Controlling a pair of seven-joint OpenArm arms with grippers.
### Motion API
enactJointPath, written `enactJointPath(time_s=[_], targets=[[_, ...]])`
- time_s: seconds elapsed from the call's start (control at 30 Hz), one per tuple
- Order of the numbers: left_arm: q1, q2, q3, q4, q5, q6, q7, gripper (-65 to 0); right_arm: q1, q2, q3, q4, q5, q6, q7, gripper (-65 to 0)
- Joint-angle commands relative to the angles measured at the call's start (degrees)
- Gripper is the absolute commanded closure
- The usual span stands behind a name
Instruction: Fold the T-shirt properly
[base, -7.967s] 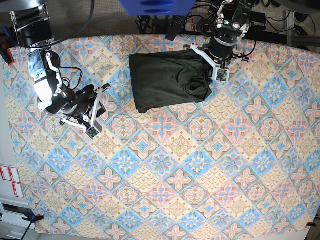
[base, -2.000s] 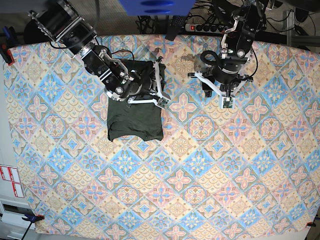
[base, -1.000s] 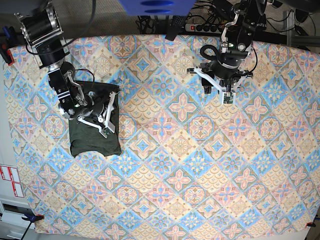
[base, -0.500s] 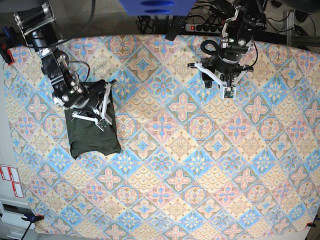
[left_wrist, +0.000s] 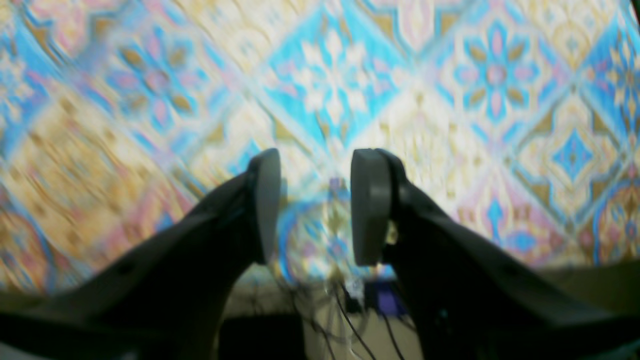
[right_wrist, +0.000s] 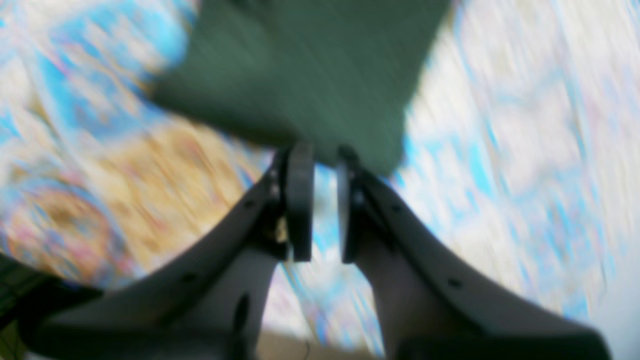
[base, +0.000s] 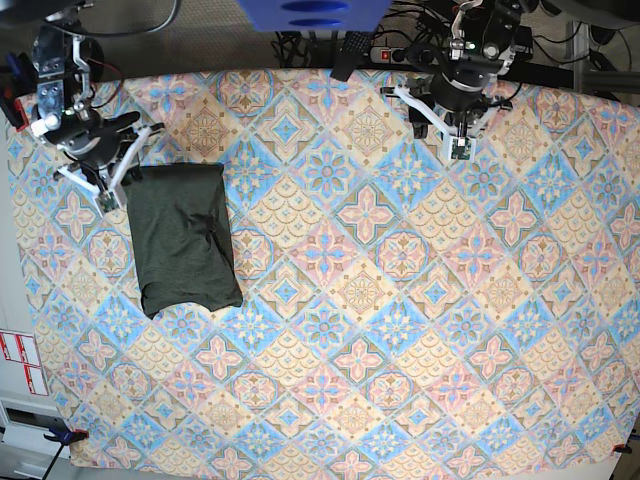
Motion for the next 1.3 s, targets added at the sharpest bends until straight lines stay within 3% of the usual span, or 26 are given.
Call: enactJointPath(time_s=[0.0, 0.2, 0.33, 0.5, 0.7, 0.83, 1.0, 1.17, 1.27], targets=[[1.5, -0.3, -0.1, 0.8, 0.3, 0.2, -0.8, -21.3, -1.5, 0.8, 1.9, 1.0, -0.1, 0.1, 0.8, -6.7], [9.6, -2.0, -0.1, 0.8, 0.3, 0.2, -7.4, -19.8, -9.3, 0.4, 4.6, 0.8, -0.1, 0.1, 1.1, 0.0], [16.5, -4.9, 0.0, 0.9, 0.3, 0.2, -14.2, -14.4, -13.3, -2.9, 6.7, 0.8, -0.1, 0.1, 1.1, 0.0], [24.6, -8.4, -0.1, 0.7, 0.3, 0.4, -22.0, -13.7, -19.7, -5.8, 12.1, 0.7, -0.2, 0.1, 1.2, 0.0], [29.7, -9.1, -0.1, -0.3, 0.3, 0.4, -24.0, -13.6, -25.5, -6.5, 12.3, 0.4, -0.2, 0.1, 1.2, 0.0], [29.9, -8.8, 0.2, -4.8, 0.3, 0.4, -23.9, -13.5, -27.1, -8.1, 12.3, -3.2, -0.2, 0.1, 1.4, 0.0], [26.4, -6.8, 0.4, -13.3, 0.3, 0.4, -24.2, -13.5, -26.7, -10.3, 11.6, -16.5, -0.2, 0.1, 2.8, 0.0], [20.2, -2.5, 0.8, -25.4, 0.5, 0.4, -24.2, -13.5, -20.2, -11.0, 0.1, -31.6, -0.5, 0.1, 12.1, 0.0], [16.2, -1.9, 3.5, -31.3, 0.4, 0.4, -24.2, -13.5, -16.5, -11.0, -5.3, -41.3, -0.5, 0.1, 15.7, 0.0]])
